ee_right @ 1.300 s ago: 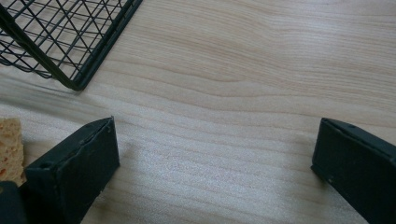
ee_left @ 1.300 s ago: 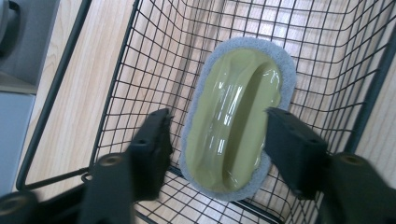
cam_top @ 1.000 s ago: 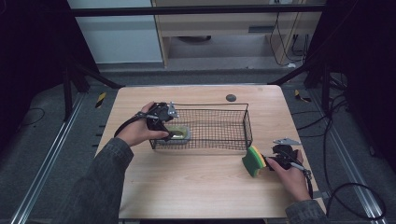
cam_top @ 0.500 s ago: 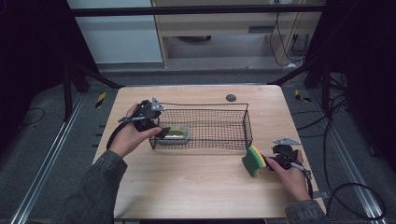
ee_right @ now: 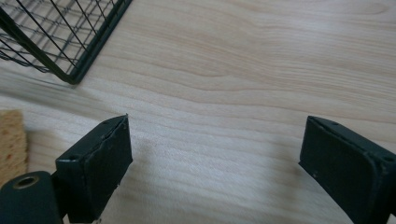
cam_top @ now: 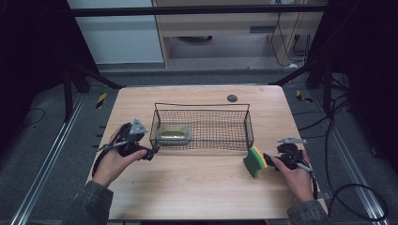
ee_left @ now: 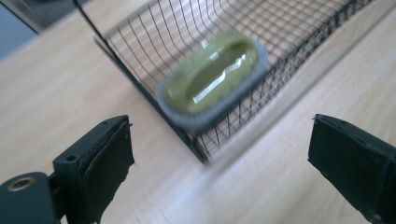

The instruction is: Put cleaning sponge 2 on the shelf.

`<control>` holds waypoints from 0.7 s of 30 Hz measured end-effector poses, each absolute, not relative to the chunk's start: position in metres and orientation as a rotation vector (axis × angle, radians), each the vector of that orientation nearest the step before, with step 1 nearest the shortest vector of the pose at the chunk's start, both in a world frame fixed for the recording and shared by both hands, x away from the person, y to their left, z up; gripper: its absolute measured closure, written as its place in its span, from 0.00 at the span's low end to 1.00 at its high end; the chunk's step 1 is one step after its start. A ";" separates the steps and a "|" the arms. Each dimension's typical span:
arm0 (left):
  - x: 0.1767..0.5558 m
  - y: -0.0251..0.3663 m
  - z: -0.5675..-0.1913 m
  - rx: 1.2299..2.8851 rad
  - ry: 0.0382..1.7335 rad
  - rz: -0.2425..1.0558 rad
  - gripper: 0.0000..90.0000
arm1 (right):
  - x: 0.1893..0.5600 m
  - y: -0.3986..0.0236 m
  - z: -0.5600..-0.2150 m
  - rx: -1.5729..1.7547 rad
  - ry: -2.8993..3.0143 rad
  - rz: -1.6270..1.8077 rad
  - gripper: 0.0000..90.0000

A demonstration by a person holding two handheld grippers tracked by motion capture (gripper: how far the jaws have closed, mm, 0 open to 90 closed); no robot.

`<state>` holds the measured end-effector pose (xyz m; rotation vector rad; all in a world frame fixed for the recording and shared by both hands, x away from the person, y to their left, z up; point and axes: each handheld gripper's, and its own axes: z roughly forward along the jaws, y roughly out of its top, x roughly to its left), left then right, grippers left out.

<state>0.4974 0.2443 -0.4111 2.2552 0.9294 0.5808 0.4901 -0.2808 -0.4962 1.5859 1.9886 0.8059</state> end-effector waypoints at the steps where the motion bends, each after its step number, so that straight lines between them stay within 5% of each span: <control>1: 0.495 0.249 -0.418 2.259 0.946 0.578 0.07 | 0.486 -0.283 -0.493 1.584 1.985 0.812 0.12; 8: 0.488 0.259 -0.467 2.286 1.053 0.524 0.07 | 0.450 -0.286 -0.477 1.575 2.003 0.799 0.19; 21: 0.490 0.264 -0.492 2.271 1.080 0.468 0.07 | 0.414 -0.275 -0.467 1.542 2.088 0.855 0.33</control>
